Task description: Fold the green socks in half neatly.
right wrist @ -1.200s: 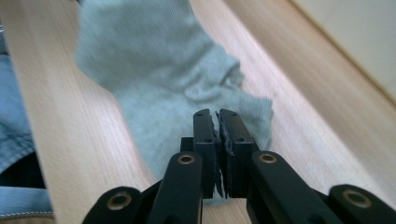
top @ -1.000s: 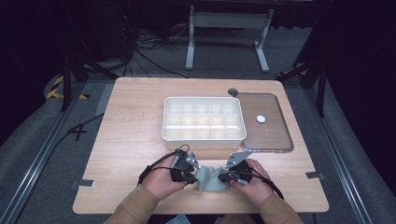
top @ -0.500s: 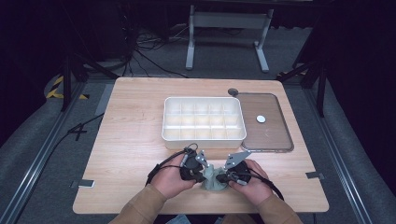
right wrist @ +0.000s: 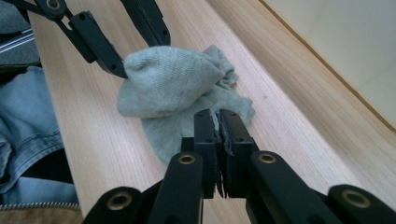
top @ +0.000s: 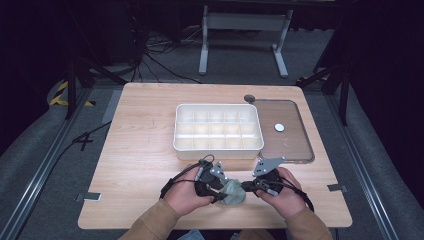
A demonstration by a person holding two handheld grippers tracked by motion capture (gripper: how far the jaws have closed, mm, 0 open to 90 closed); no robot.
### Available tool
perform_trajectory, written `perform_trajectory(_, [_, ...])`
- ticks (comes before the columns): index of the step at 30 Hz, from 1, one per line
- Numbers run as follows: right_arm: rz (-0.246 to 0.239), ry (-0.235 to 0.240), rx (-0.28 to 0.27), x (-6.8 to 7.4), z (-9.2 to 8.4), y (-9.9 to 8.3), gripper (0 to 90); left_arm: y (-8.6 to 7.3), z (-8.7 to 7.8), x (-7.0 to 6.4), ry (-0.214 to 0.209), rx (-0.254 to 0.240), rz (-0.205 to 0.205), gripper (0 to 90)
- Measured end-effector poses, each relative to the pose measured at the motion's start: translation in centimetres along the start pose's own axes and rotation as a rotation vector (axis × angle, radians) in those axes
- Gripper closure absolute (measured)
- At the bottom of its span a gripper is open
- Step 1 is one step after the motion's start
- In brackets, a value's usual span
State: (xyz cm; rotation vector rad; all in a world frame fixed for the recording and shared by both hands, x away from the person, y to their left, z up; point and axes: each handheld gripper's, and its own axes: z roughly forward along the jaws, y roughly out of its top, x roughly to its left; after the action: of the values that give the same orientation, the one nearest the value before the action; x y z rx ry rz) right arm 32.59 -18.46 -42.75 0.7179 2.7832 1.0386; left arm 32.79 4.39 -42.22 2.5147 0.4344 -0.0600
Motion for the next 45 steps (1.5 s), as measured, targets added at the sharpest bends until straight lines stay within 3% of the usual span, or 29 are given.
perform_trajectory(6, [0.014,0.008,0.018,0.0,-0.1,-0.5,87.8,0.4,0.5,-0.5,-0.011,0.016,0.009,55.4])
perform_trajectory(11, [0.012,0.016,0.015,0.1,-0.2,-0.5,88.8,0.8,1.3,-0.5,-0.01,0.022,0.003,60.5])
perform_trajectory(13, [0.012,0.022,0.041,0.3,0.7,-0.7,89.2,0.9,1.6,-0.5,-0.022,0.028,-0.01,72.2])
perform_trajectory(17, [0.009,0.033,0.064,0.5,2.0,-1.0,89.1,1.1,1.7,-0.6,-0.03,0.021,-0.019,80.1])
perform_trajectory(23, [0.005,0.045,0.082,0.6,3.0,-1.3,89.7,1.4,1.1,-0.6,0.028,0.016,-0.044,82.9])
perform_trajectory(25, [0.003,0.045,0.082,0.6,3.0,-1.3,89.8,1.6,0.9,-0.6,0.083,0.015,-0.064,83.0])
perform_trajectory(31, [0.002,0.05,0.082,0.5,3.0,-1.2,89.8,1.6,1.0,-0.4,0.151,0.04,-0.086,83.1])
perform_trajectory(34, [0.002,0.049,0.083,0.5,3.0,-1.2,89.8,1.6,0.9,-0.3,0.142,0.033,-0.094,83.1])
perform_trajectory(38, [0.006,0.044,0.079,0.6,2.8,-1.1,89.1,1.5,2.3,-0.3,0.057,0.078,-0.081,80.2])
perform_trajectory(40, [0.007,0.039,0.069,0.5,2.3,-1.0,88.8,1.4,2.7,-0.4,0.038,0.077,-0.07,73.8])
perform_trajectory(41, [0.007,0.026,0.046,0.3,1.3,-0.9,88.7,1.4,2.8,-0.4,0.025,0.064,-0.058,65.6])
perform_trajectory(45, [0.013,0.009,0.022,0.2,0.3,-0.7,88.6,1.2,1.9,-0.8,-0.004,0.019,-0.054,56.8])
